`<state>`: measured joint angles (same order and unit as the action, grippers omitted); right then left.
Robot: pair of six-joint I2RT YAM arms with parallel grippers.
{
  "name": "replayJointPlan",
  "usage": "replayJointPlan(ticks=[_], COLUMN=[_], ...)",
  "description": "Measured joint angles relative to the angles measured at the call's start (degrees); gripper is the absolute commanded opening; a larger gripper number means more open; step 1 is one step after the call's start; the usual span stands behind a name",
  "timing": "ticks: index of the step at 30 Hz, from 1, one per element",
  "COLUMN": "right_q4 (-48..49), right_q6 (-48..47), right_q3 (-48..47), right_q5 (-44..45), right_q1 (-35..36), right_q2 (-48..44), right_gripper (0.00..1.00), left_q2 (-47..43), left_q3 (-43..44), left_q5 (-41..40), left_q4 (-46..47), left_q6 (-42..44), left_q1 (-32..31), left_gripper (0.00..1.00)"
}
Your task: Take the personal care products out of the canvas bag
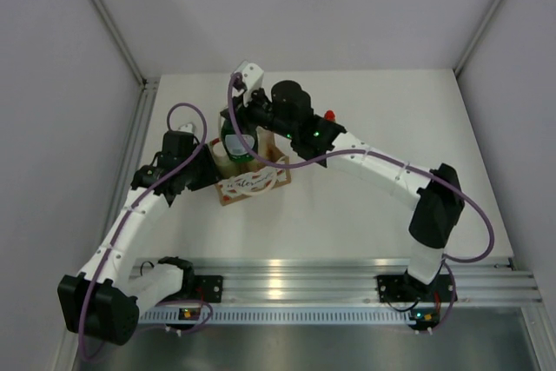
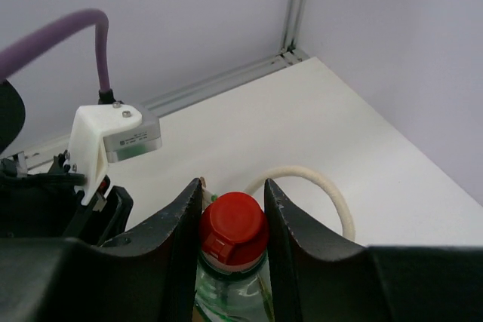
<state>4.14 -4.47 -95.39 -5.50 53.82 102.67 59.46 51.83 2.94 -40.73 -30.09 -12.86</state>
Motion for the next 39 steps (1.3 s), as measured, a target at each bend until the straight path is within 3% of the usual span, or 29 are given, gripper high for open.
replayJointPlan(ticks=[22, 29, 39], right_q4=[-5.1, -5.1, -7.1], right_q6=[-3.8, -1.4, 2.1], right_q3=[-1.6, 2.9, 8.5], right_q5=[11.6, 13.6, 13.7], right_q1=[-4.1, -12.7, -30.7], right_q2=[-10.2, -17.6, -26.4], right_gripper=[0.0, 0.0, 0.0], left_q2=[-0.2, -0.8, -0.9], left_q3=[0.0, 0.0, 0.0], left_q5=[0.0, -0.4, -0.4], left_q4=[0.0, -0.1, -0.1], left_q6=[0.0, 0.0, 0.0], left_q1=[0.0, 0.0, 0.0], left_gripper=[0.43, 0.43, 0.43])
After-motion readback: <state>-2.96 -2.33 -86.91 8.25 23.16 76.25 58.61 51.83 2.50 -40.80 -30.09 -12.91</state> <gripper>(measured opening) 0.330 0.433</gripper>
